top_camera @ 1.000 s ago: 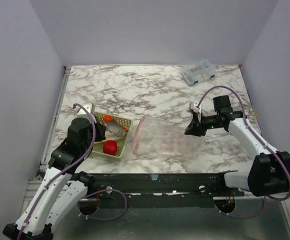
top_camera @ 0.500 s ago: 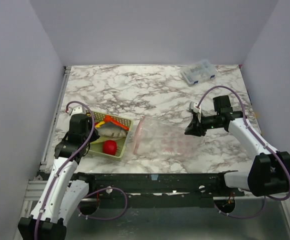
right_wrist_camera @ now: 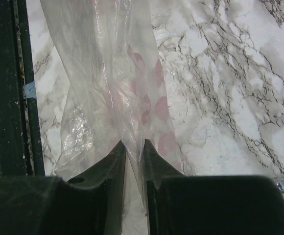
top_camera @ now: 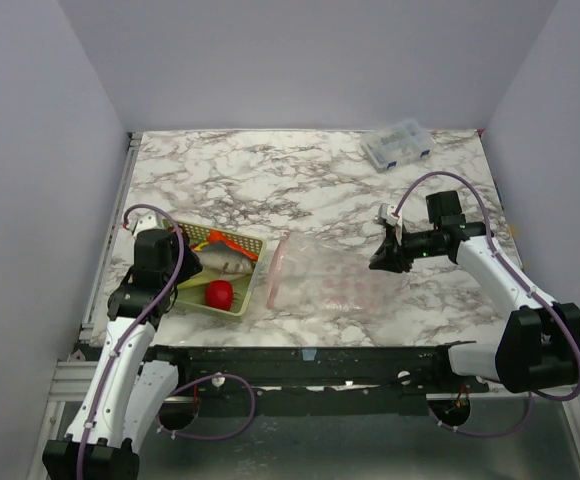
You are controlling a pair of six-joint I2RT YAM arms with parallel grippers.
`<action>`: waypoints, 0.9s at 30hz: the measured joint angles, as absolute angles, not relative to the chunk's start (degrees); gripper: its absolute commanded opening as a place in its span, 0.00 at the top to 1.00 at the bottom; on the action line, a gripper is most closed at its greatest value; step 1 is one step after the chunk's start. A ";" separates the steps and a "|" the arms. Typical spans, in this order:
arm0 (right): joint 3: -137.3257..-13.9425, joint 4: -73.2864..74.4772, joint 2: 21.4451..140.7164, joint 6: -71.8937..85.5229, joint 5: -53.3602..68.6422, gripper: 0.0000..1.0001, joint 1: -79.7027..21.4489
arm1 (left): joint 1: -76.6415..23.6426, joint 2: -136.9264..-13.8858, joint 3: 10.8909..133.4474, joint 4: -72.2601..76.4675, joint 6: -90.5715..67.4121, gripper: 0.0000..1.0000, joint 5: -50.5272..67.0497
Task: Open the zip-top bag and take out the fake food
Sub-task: Place the fake fish in the bin.
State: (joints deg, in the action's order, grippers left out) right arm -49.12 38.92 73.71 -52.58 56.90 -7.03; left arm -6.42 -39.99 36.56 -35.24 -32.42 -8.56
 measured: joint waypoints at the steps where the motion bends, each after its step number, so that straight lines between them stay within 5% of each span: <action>1: -49.12 38.92 73.71 -52.58 56.90 0.79 -7.03 | -6.39 -39.53 36.56 -35.27 -32.42 0.37 -8.64; 27: -49.12 38.94 73.89 -52.58 56.88 0.80 -7.01 | -6.33 -25.52 40.21 -39.59 -28.67 0.10 -6.35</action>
